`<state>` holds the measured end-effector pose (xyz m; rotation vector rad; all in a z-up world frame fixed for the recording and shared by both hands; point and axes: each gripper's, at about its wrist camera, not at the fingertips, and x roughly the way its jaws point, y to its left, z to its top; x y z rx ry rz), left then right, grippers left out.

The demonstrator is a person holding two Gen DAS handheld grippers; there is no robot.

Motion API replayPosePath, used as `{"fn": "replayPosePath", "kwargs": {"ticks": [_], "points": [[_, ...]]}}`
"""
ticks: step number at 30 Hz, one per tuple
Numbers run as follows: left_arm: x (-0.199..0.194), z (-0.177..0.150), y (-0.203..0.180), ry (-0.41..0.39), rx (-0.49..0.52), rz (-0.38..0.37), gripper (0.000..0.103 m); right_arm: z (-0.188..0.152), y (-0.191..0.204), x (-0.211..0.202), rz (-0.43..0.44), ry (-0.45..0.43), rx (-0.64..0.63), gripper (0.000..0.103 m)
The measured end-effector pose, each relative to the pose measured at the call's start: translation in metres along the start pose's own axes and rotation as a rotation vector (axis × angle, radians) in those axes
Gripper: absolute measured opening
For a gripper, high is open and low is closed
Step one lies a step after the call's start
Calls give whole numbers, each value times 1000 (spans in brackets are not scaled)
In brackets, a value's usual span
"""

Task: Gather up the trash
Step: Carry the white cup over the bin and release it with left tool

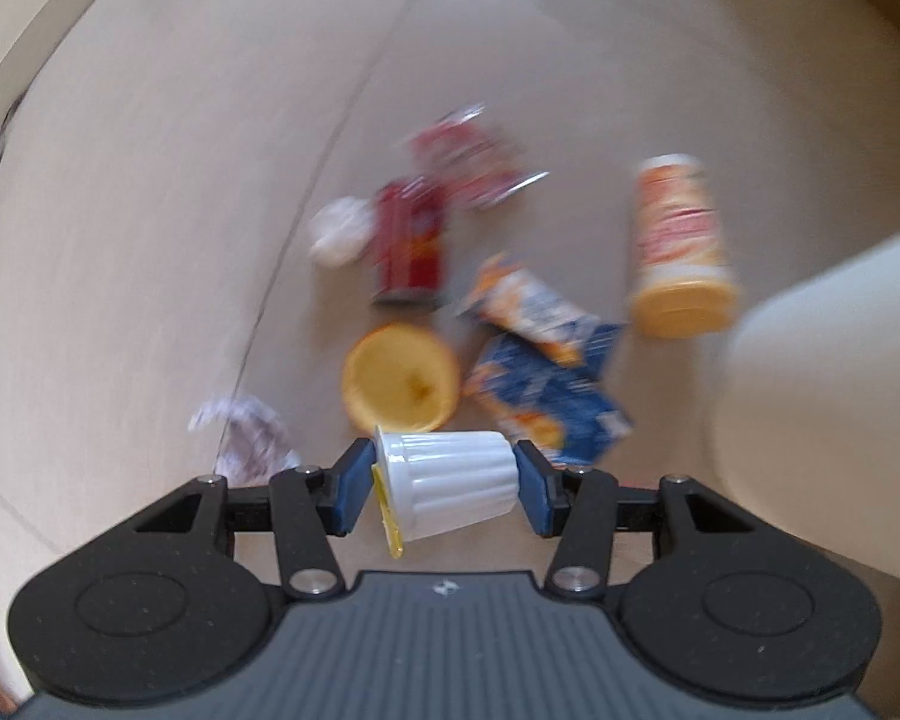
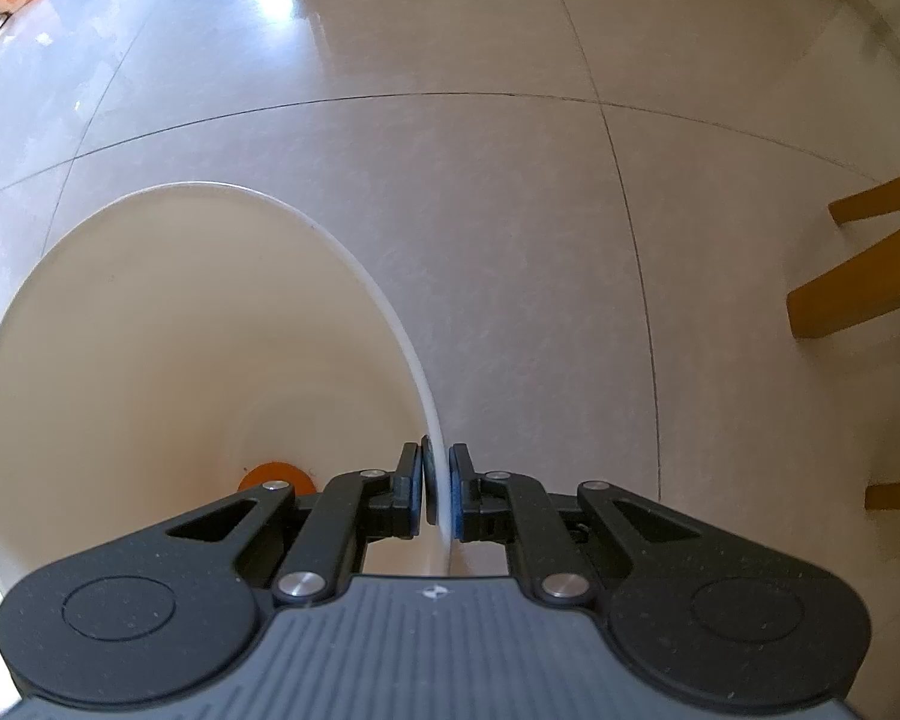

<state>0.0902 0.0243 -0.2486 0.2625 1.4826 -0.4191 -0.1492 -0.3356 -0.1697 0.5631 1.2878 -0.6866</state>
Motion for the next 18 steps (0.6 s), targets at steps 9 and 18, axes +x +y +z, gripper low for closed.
{"fn": "replayPosePath", "kwargs": {"ticks": [9,18], "points": [[-91,32,-92,-86,269,-111,50,-1,1,1,0,2,4,11],[-136,35,-188,-138,483,-231,50,1,0,1,4,8,11,11]]}}
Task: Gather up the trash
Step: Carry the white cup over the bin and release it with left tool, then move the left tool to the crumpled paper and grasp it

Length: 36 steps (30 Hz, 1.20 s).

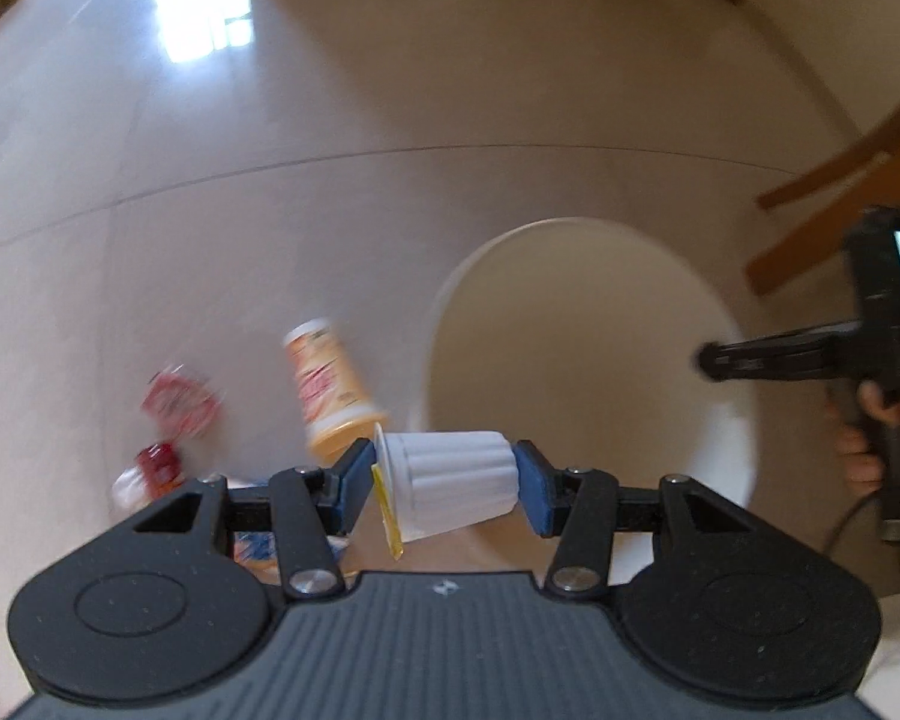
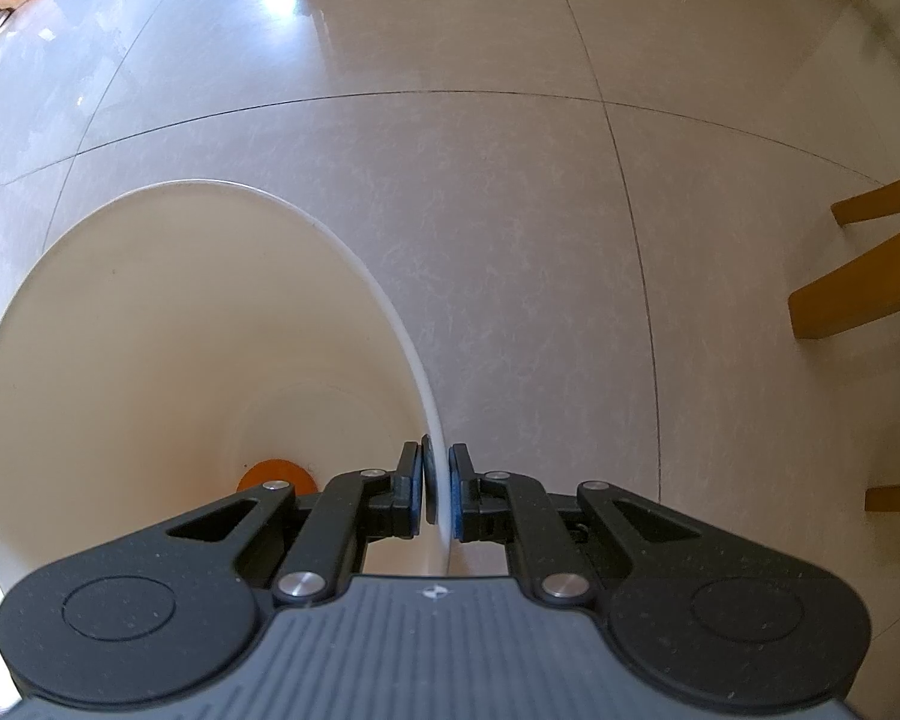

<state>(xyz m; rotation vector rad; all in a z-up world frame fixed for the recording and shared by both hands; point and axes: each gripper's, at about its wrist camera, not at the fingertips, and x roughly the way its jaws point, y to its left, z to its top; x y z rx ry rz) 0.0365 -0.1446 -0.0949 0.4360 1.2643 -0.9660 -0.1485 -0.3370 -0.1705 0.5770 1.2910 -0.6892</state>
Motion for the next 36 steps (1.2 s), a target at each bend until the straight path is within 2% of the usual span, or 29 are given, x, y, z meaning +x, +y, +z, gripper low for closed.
{"fn": "replayPosePath", "kwargs": {"ticks": [4,6,7,8,16,21,27,36], "points": [[5,7,-26,-9,56,-45,52,1,-1,0,1,0,1,11],[6,9,-37,-10,81,-77,69,1,-1,0,1,0,0,11],[5,9,-41,-23,84,-90,84,1,-1,0,2,2,-3,11],[5,9,-43,-34,84,-92,89,0,-1,0,2,1,-2,11],[2,1,-33,-69,82,-73,89,-1,2,1,-6,-2,-11,11],[-8,-12,-8,-132,62,-45,91,-2,2,1,-6,-5,-14,11],[-10,-34,28,-160,34,2,93,-2,4,0,-14,-7,-18,11],[11,-79,94,-107,-188,43,95,-3,5,0,-20,-11,-20,12]]}}
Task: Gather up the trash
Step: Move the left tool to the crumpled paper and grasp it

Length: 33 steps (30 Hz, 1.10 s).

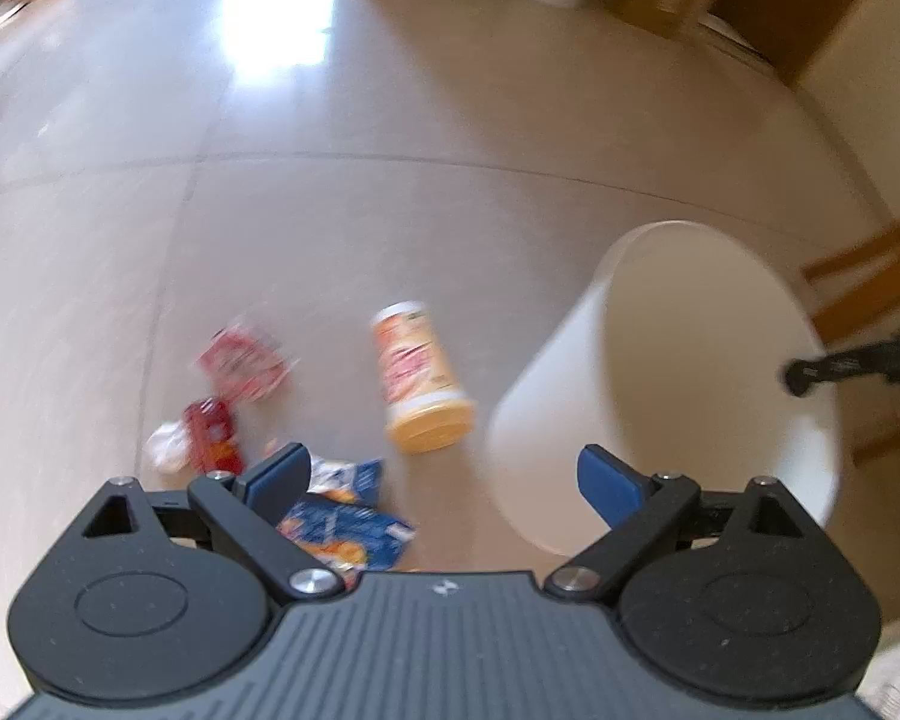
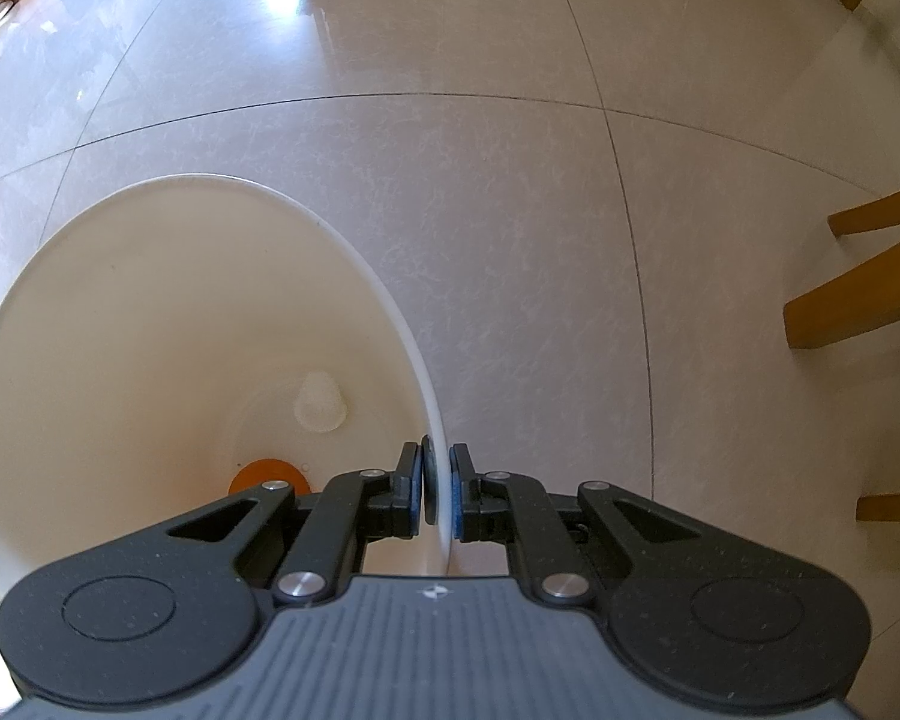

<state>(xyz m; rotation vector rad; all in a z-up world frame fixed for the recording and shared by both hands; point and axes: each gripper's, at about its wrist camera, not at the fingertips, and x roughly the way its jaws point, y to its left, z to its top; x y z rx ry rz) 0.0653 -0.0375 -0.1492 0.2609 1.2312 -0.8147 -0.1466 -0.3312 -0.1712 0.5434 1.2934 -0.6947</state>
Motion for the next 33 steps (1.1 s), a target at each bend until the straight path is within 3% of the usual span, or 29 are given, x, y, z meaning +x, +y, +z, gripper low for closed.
{"fn": "replayPosePath", "kwargs": {"ticks": [13,23,33], "points": [[66,-69,126,160,-322,249,95,0,1,-1,-5,-2,-5,12],[119,-119,201,253,-601,334,94,-1,4,-1,-14,-1,-18,12],[157,-148,232,253,-676,381,83,-2,10,0,-35,-1,-26,13]]}}
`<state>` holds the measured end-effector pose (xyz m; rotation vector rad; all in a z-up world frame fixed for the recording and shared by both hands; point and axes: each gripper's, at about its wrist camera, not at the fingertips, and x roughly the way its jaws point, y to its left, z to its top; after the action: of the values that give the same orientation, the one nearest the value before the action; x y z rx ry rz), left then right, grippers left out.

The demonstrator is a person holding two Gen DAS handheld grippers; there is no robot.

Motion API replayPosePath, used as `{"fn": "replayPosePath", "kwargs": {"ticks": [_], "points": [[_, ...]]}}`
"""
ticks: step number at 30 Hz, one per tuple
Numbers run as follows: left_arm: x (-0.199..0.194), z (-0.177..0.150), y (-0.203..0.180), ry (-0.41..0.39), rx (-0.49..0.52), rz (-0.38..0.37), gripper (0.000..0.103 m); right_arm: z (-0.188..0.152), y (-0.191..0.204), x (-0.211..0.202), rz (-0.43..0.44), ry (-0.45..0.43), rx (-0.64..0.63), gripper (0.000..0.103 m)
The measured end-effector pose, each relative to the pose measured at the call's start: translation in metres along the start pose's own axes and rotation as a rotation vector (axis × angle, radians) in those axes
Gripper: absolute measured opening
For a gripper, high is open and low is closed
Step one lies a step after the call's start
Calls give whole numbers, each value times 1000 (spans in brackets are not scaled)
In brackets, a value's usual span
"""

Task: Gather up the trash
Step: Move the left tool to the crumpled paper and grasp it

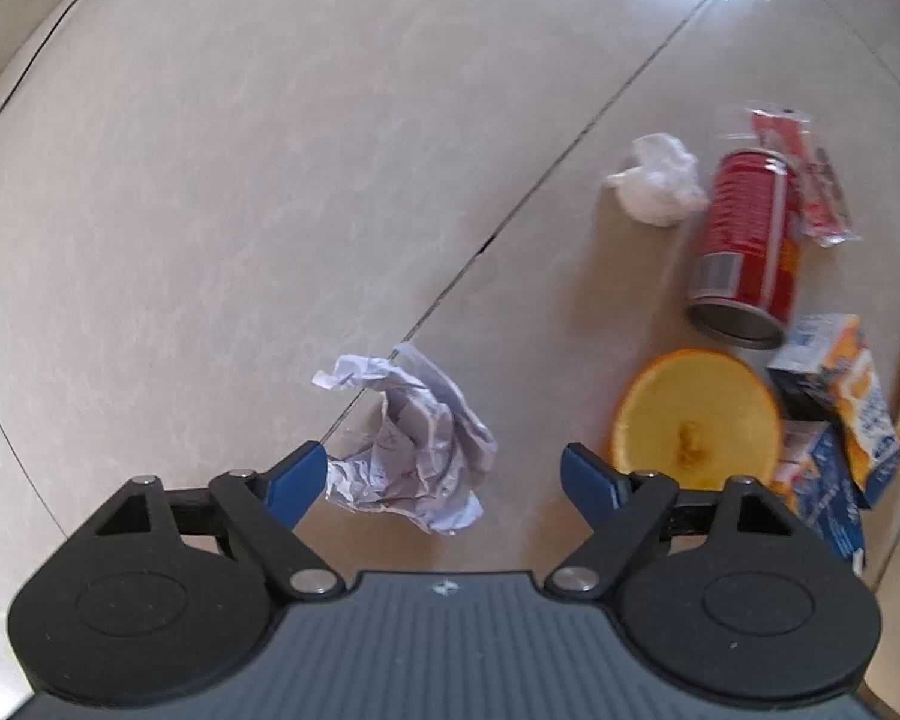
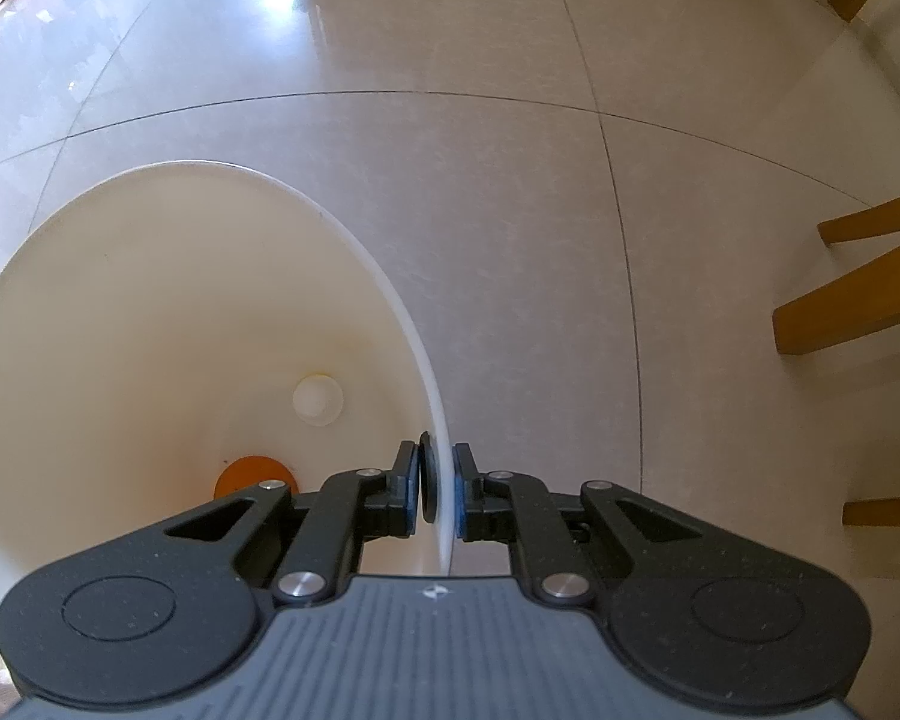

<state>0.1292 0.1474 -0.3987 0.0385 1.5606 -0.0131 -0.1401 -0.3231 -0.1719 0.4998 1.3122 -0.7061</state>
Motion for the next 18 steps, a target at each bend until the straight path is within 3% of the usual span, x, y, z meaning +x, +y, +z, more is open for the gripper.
{"fn": "replayPosePath", "kwargs": {"ticks": [9,18], "points": [[18,-4,3,-21,-4,22,74,3,2,0,-9,9,1,14],[22,-8,3,-44,-4,44,58,7,5,0,-16,11,4,14]]}}
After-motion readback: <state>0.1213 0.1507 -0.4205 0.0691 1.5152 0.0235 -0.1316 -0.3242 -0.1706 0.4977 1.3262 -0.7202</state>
